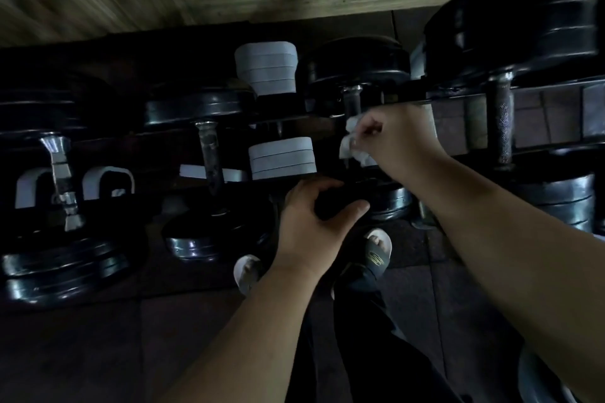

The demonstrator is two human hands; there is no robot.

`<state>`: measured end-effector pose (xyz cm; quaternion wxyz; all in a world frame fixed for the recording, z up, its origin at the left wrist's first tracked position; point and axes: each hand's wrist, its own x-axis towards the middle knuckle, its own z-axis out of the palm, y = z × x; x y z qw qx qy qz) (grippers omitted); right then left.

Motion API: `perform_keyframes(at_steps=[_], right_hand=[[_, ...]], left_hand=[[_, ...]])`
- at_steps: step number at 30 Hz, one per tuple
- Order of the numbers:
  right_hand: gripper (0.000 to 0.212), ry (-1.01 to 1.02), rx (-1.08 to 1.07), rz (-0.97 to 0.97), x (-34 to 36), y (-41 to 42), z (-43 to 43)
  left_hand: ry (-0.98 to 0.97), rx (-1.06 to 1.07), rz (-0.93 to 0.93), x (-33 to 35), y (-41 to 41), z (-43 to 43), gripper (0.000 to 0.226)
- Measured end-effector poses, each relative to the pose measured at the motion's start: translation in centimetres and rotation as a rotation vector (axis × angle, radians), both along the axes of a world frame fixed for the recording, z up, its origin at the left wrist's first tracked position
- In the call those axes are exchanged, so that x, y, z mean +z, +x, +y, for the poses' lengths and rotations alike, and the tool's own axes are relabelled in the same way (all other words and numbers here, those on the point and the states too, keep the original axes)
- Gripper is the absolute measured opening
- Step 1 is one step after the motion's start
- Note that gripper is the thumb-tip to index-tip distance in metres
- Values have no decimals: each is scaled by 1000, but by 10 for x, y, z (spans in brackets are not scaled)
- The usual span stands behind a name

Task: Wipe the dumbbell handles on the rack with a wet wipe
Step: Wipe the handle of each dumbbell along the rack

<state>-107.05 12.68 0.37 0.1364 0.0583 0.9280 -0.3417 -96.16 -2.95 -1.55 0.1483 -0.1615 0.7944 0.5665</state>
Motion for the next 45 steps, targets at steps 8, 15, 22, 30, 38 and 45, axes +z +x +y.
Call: perform_keyframes(at_steps=[8,15,22,30,38,45], right_hand=[[11,-22,-85,71,-8,1,-5],[7,2,9,-39,1,-1,2],[8,41,34,45,-4,-4,-2],[6,20,-2,45,-2,-12,-2],[12,82,100,-20,-7,3,-3],[8,-3,-184,88,-2,-14,-6]], left_hand=[[30,46,50,-6,8,7,49],[44,54,72,-7,9,8,47],[28,25,100,-5,4,5,39],[55,31,83,-8,3,3,40],[80,31,76,-8,-1,1,38],[84,30,80,-9,1,1,38]])
